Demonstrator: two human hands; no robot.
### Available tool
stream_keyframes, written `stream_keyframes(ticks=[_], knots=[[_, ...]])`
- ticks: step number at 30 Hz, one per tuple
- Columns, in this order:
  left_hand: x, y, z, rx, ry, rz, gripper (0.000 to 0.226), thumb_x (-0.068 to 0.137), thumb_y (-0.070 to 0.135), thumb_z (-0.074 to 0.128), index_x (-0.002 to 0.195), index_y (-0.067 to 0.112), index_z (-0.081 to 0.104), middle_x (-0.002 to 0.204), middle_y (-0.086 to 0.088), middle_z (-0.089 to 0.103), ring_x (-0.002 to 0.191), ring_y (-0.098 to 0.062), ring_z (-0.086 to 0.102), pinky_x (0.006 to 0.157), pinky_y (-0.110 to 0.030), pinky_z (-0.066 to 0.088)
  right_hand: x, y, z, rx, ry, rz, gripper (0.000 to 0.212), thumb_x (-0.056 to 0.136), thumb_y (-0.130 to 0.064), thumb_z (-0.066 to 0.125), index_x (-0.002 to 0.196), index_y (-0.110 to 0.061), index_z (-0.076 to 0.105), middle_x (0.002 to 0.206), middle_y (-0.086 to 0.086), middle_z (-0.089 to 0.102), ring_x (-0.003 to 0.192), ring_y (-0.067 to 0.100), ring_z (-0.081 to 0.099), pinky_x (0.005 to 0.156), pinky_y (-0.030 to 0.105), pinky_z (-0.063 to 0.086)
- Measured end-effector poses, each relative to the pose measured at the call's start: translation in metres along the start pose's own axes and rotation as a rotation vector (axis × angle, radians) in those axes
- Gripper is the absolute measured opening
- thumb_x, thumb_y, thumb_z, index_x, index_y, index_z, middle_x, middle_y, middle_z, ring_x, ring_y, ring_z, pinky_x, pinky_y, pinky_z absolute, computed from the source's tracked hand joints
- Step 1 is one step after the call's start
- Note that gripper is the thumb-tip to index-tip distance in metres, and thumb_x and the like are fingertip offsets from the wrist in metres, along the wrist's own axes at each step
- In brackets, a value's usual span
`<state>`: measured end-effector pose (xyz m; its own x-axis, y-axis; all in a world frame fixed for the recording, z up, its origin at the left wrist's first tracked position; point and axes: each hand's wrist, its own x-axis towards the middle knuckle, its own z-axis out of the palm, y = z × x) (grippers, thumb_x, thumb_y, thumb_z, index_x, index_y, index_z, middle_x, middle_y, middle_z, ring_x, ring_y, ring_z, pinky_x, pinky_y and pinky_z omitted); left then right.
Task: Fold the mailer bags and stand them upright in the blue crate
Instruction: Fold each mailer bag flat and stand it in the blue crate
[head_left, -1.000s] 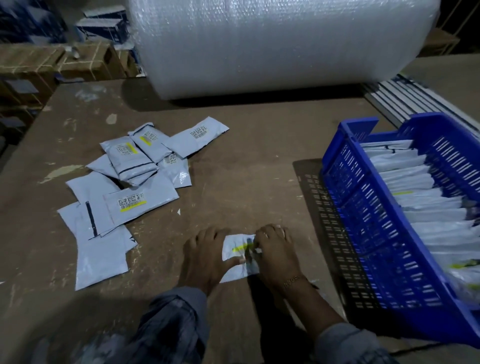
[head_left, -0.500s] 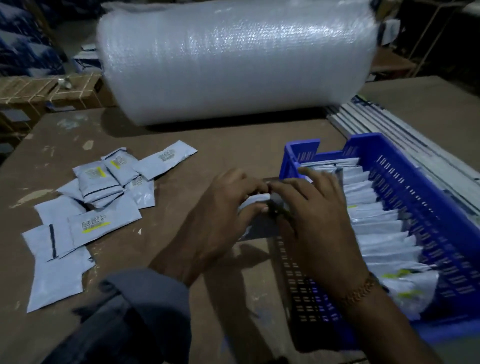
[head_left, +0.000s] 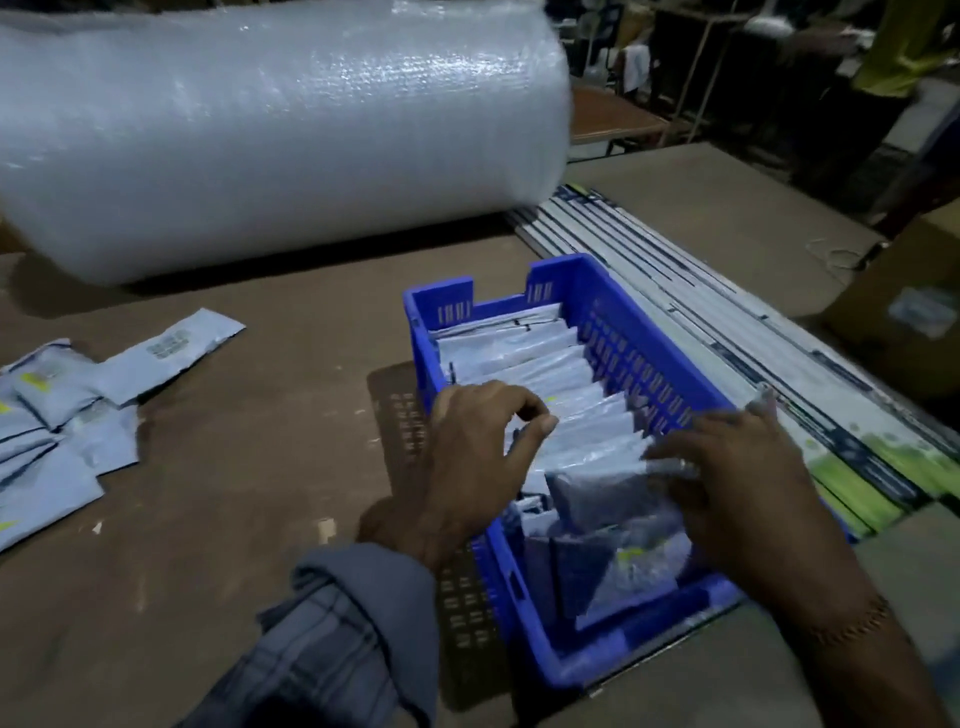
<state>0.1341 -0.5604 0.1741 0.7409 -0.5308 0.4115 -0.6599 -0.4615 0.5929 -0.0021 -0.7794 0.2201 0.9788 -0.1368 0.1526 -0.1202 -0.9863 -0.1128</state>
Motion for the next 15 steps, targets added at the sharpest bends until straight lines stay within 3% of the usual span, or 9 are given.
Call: stream_keyframes(ticks=[2, 5, 7, 9, 12, 15], knots=[[-0.005, -0.015, 0.023, 0.112, -0.021, -0.093, 0.010, 0.104, 0.045, 0.062, 0.099, 0.038, 0.067, 0.100, 0.022, 0.065, 0.105, -0.006, 0.058, 0.112, -0.052, 0.034, 0.001, 0.017, 0.009, -0.001, -0.214, -0.004, 0.023, 0.059, -0.028, 0.070, 0.078, -0.038, 0.076, 0.074, -0.005, 0.070, 0.079, 0.028, 0.069, 0.080, 0.042, 0.045], [-0.014, -0.029, 0.038, 0.080, 0.015, -0.192, 0.011, 0.104, 0.029, 0.063, 0.098, 0.036, 0.069, 0.098, 0.021, 0.063, 0.108, -0.007, 0.057, 0.126, -0.043, 0.015, 0.008, 0.023, 0.028, -0.068, -0.408, 0.040, 0.034, 0.061, -0.035, 0.069, 0.090, -0.050, 0.077, 0.084, -0.007, 0.075, 0.093, 0.022, 0.069, 0.096, 0.043, 0.042], [-0.018, -0.031, 0.039, 0.061, 0.057, -0.226, 0.016, 0.106, 0.025, 0.057, 0.098, 0.035, 0.068, 0.097, 0.022, 0.061, 0.107, -0.005, 0.057, 0.129, -0.041, 0.009, 0.013, 0.021, 0.044, -0.118, -0.450, -0.014, 0.034, 0.070, -0.038, 0.071, 0.100, -0.053, 0.076, 0.096, -0.010, 0.076, 0.109, 0.016, 0.064, 0.110, 0.044, 0.031], [-0.018, -0.030, 0.038, 0.070, 0.051, -0.224, 0.019, 0.108, 0.026, 0.052, 0.099, 0.033, 0.067, 0.097, 0.020, 0.060, 0.106, -0.006, 0.056, 0.129, -0.047, 0.013, 0.018, 0.018, 0.058, -0.119, -0.496, -0.057, 0.030, 0.074, -0.039, 0.076, 0.103, -0.048, 0.076, 0.100, -0.013, 0.075, 0.114, 0.014, 0.060, 0.116, 0.045, 0.024], [-0.019, -0.028, 0.037, 0.059, 0.033, -0.212, 0.023, 0.110, 0.025, 0.049, 0.098, 0.029, 0.068, 0.094, 0.016, 0.059, 0.105, -0.006, 0.055, 0.128, -0.052, 0.015, 0.022, 0.017, 0.078, -0.103, -0.496, -0.105, 0.030, 0.073, -0.041, 0.080, 0.103, -0.041, 0.076, 0.101, -0.012, 0.074, 0.111, 0.015, 0.061, 0.112, 0.040, 0.033], [-0.021, -0.026, 0.036, 0.050, 0.040, -0.221, 0.023, 0.110, 0.024, 0.050, 0.099, 0.028, 0.070, 0.093, 0.015, 0.059, 0.105, -0.006, 0.055, 0.131, -0.048, 0.010, 0.021, 0.016, 0.087, -0.148, -0.496, -0.154, 0.030, 0.077, -0.041, 0.079, 0.106, -0.036, 0.074, 0.111, -0.011, 0.068, 0.114, 0.018, 0.052, 0.101, 0.035, 0.038]])
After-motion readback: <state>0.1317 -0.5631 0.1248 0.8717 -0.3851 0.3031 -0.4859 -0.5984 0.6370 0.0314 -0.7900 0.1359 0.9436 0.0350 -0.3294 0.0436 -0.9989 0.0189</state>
